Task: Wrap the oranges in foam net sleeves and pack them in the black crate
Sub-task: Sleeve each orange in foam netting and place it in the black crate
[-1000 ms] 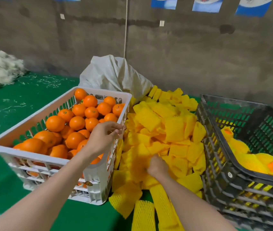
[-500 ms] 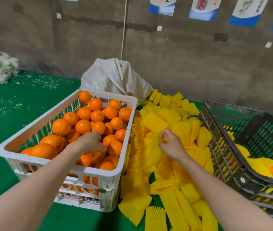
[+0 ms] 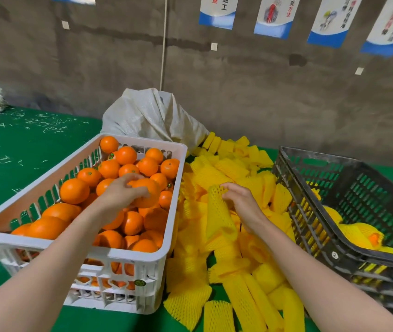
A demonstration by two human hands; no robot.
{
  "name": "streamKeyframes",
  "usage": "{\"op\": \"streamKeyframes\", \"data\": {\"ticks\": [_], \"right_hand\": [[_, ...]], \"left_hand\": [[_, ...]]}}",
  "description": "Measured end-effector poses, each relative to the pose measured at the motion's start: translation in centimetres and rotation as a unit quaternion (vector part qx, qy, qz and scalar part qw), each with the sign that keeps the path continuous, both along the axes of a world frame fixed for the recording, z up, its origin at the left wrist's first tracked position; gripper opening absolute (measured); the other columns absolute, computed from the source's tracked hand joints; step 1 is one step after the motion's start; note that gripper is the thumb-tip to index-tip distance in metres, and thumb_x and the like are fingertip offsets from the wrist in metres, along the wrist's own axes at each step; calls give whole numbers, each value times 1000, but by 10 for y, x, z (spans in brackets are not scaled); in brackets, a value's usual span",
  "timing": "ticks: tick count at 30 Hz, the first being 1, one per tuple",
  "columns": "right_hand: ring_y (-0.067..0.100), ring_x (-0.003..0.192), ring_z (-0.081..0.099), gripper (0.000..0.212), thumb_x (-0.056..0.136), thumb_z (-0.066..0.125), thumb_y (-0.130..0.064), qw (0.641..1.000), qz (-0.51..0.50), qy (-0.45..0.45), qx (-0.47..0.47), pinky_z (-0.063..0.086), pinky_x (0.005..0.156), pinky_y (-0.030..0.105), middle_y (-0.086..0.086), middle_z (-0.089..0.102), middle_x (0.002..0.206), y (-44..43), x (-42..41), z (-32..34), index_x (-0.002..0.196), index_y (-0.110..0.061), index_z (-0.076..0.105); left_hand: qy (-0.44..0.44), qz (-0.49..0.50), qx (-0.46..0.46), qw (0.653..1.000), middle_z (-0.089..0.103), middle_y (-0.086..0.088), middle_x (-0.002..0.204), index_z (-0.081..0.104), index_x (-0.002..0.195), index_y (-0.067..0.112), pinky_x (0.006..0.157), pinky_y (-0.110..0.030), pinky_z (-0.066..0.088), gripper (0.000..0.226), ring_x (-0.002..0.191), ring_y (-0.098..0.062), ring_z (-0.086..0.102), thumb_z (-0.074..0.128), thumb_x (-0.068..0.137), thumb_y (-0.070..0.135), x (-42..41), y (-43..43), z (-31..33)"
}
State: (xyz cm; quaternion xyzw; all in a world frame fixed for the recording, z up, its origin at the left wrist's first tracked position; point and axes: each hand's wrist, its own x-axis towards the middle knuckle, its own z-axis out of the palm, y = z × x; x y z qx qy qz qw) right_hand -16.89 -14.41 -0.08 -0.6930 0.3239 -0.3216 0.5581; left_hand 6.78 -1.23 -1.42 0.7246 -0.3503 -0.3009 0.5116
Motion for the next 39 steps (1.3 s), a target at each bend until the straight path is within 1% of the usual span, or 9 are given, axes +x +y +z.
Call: {"op": "streamKeyframes", "data": {"ticks": [4, 9, 14, 18, 23, 27, 32, 35, 39], "right_hand": [[13, 78, 60, 27, 92, 43, 2, 996, 20, -41, 72, 48, 75, 28, 3, 64, 84, 7, 6, 9, 92, -16, 63], [3, 60, 59, 30, 93, 38, 5, 991, 92, -61, 78, 48, 59, 15, -7, 65, 65, 19, -1, 22, 89, -15, 60], [-8, 46, 52, 36, 92, 34, 8, 991, 122, -41, 36, 40, 48, 5, -17, 58, 48, 18, -21, 36, 82, -19, 55], [-6, 52, 56, 36, 91, 34, 9, 989, 143, -29, 34, 42, 52, 8, -15, 62, 54, 11, -36, 36, 84, -19, 55], [1, 60, 60, 28, 90, 40, 8, 986, 148, -58, 53, 47, 62, 14, -10, 66, 66, 10, -46, 27, 90, -12, 58], [-1, 71, 54, 25, 89, 42, 12, 996, 41, -54, -59, 41, 65, 11, -5, 56, 80, 1, -53, 26, 108, 0, 54], [10, 75, 51, 26, 94, 43, 4, 989, -74, -78, -98, 42, 63, 25, -4, 53, 78, 1, -60, 19, 86, -17, 56], [12, 77, 50, 20, 95, 46, -2, 982, -106, -63, -144, 40, 65, 28, -7, 53, 77, 4, -60, 13, 87, -18, 54], [9, 67, 46, 21, 95, 48, -25, 963, -134, -32, -233, 39, 63, 27, -1, 52, 73, 5, -61, 9, 89, -6, 56]], "left_hand": [[304, -99, -145, 936, 54, -9, 128, 57, 112, 26, 80, -39, 47, 43, 108, -28, 56, 60, 71, 15, -35, 3, 30], [485, -135, -170, 847, 59, -16, 112, 54, 115, 20, 66, -34, 39, 83, 84, -31, 59, 85, 39, 29, -75, -6, 42], [483, -63, -167, 857, 55, -13, 130, 55, 125, 23, 87, -37, 42, 57, 110, -32, 56, 67, 70, 32, -111, -32, 42], [468, -20, -183, 864, 63, -17, 114, 60, 112, 11, 89, -44, 47, 26, 96, -29, 62, 59, 89, 23, -134, -47, 37], [467, -21, -183, 865, 68, -10, 102, 60, 117, 22, 72, -44, 58, 27, 87, -25, 69, 59, 90, 22, -161, -62, 23], [459, -44, -192, 866, 70, -6, 98, 61, 111, 26, 53, -35, 56, 20, 79, -22, 71, 53, 92, 21, -170, -64, 18], [473, -127, -165, 856, 68, -11, 113, 59, 118, 17, 66, -36, 57, 43, 93, -23, 70, 61, 79, 34, -179, -61, 16], [399, -146, -166, 890, 65, -12, 121, 52, 128, 18, 78, -39, 57, 62, 105, -25, 65, 69, 69, 25, -180, -59, 13], [412, -138, -192, 880, 67, -13, 117, 63, 120, 8, 90, -40, 53, 50, 106, -26, 65, 62, 78, 36, -183, -62, 12]]}}
